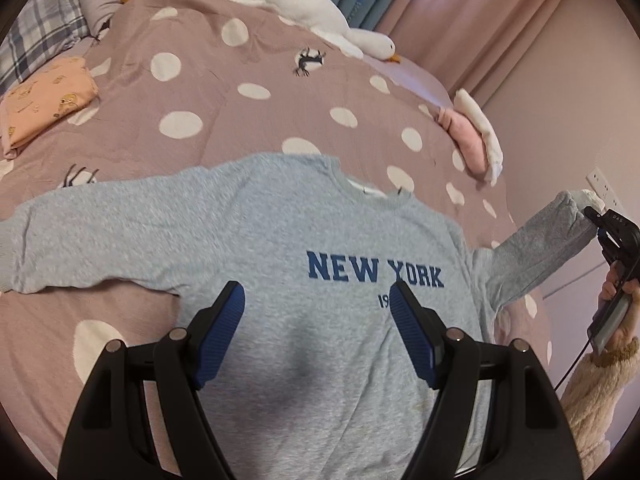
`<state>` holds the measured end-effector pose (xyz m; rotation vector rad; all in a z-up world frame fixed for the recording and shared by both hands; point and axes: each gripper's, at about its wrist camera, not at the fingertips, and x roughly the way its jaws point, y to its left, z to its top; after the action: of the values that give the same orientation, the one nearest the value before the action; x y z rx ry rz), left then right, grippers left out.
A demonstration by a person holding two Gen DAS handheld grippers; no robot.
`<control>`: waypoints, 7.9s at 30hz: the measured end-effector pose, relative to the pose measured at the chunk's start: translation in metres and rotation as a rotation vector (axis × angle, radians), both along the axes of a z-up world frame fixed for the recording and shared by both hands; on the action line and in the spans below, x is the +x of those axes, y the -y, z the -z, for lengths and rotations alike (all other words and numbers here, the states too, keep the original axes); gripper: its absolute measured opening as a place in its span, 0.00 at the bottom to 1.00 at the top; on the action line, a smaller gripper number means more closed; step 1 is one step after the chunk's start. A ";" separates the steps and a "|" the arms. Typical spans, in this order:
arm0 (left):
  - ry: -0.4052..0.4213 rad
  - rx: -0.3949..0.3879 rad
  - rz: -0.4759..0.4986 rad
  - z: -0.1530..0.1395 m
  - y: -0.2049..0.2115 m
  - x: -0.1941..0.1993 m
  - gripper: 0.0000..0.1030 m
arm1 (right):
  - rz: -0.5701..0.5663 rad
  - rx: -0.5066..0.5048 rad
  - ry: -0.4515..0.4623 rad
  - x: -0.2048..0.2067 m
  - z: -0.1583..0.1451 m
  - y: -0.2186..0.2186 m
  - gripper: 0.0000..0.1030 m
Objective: Fold small clothes
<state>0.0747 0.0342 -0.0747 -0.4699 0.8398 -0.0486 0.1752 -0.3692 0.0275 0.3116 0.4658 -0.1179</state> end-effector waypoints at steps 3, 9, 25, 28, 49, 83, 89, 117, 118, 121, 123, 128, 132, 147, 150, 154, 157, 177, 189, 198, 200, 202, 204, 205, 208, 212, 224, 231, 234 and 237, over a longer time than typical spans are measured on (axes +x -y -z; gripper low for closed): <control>0.011 -0.009 -0.009 -0.003 -0.006 -0.002 0.72 | -0.065 -0.012 0.011 0.002 0.000 -0.027 0.14; 0.020 0.002 -0.028 -0.006 -0.015 -0.008 0.72 | -0.242 -0.012 0.002 -0.002 0.011 -0.078 0.14; 0.000 -0.004 -0.099 0.008 -0.037 -0.015 0.72 | -0.567 -0.062 -0.191 -0.019 0.094 -0.209 0.14; -0.013 -0.003 -0.101 0.012 -0.039 -0.015 0.72 | -0.610 -0.069 -0.252 -0.021 0.113 -0.226 0.14; -0.037 -0.085 0.000 0.022 -0.008 0.003 0.72 | -0.606 0.102 -0.309 -0.041 0.121 -0.169 0.51; -0.160 -0.112 0.087 0.069 0.044 0.058 0.11 | -0.262 0.170 -0.370 -0.041 0.162 -0.060 0.51; -0.038 -0.009 0.092 0.015 0.032 0.066 0.11 | -0.289 0.170 -0.364 -0.036 0.158 -0.065 0.51; -0.197 0.101 0.042 0.067 -0.011 0.075 0.13 | -0.336 0.132 -0.506 -0.015 0.197 -0.103 0.41; -0.202 0.101 0.042 0.070 -0.012 0.075 0.13 | -0.335 0.130 -0.507 -0.015 0.197 -0.104 0.41; -0.215 0.099 0.041 0.075 -0.013 0.076 0.13 | -0.332 0.120 -0.509 -0.015 0.198 -0.105 0.41; -0.221 0.093 0.040 0.078 -0.015 0.076 0.14 | -0.331 0.113 -0.509 -0.015 0.197 -0.106 0.41; -0.225 0.079 0.040 0.081 -0.017 0.076 0.14 | -0.330 0.106 -0.511 -0.014 0.198 -0.108 0.41; -0.233 0.078 0.038 0.085 -0.020 0.076 0.19 | -0.328 0.108 -0.510 -0.014 0.198 -0.108 0.41; -0.250 0.032 0.017 0.088 -0.032 0.067 0.33 | -0.328 0.101 -0.510 -0.013 0.199 -0.109 0.41; -0.255 0.021 0.006 0.087 -0.034 0.065 0.34 | -0.328 0.101 -0.510 -0.014 0.199 -0.109 0.41; -0.254 0.007 -0.013 0.083 -0.038 0.061 0.33 | -0.328 0.100 -0.510 -0.014 0.199 -0.110 0.41; -0.248 0.014 -0.030 0.081 -0.042 0.057 0.32 | -0.328 0.097 -0.511 -0.014 0.199 -0.110 0.41; -0.236 -0.089 -0.115 0.103 -0.050 0.049 0.35 | -0.309 0.053 -0.507 -0.016 0.198 -0.115 0.41; -0.116 -0.047 -0.233 0.045 -0.071 -0.006 0.51 | -0.279 0.054 -0.435 -0.037 0.172 -0.106 0.41; 0.033 -0.014 -0.480 0.007 -0.130 -0.062 0.85 | -0.284 0.008 -0.222 -0.072 0.105 -0.104 0.55; 0.032 -0.006 -0.540 0.009 -0.144 -0.072 0.86 | -0.291 0.010 -0.192 -0.075 0.096 -0.109 0.59; 0.010 -0.011 -0.589 0.015 -0.157 -0.077 0.87 | -0.300 0.014 -0.150 -0.081 0.087 -0.113 0.72; -0.023 -0.022 -0.645 0.027 -0.172 -0.082 0.87 | -0.318 0.009 -0.084 -0.090 0.081 -0.117 0.90; -0.034 -0.031 -0.664 0.031 -0.177 -0.084 0.87 | -0.326 0.003 -0.055 -0.094 0.080 -0.121 0.95; -0.082 -0.090 -0.724 0.050 -0.194 -0.089 0.87 | -0.341 -0.008 -0.038 -0.100 0.083 -0.128 0.97; -0.125 -0.151 -0.772 0.065 -0.211 -0.098 0.86 | -0.353 -0.005 -0.070 -0.095 0.088 -0.134 0.97; -0.059 -0.417 -0.803 0.098 -0.240 -0.106 0.71 | -0.353 -0.019 -0.118 -0.092 0.097 -0.150 0.97; 0.003 -0.470 -0.875 0.105 -0.248 -0.093 0.54 | -0.346 -0.026 -0.131 -0.092 0.099 -0.152 0.97; 0.006 -0.506 -0.915 0.114 -0.255 -0.090 0.29 | -0.345 -0.029 -0.136 -0.092 0.100 -0.153 0.97; 0.020 -0.522 -0.930 0.115 -0.257 -0.091 0.16 | -0.344 -0.030 -0.138 -0.091 0.101 -0.153 0.97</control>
<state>-0.0161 0.2912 -0.1899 -1.3125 0.5157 0.5963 0.0839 -0.2158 -0.0731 0.1909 0.6475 0.1892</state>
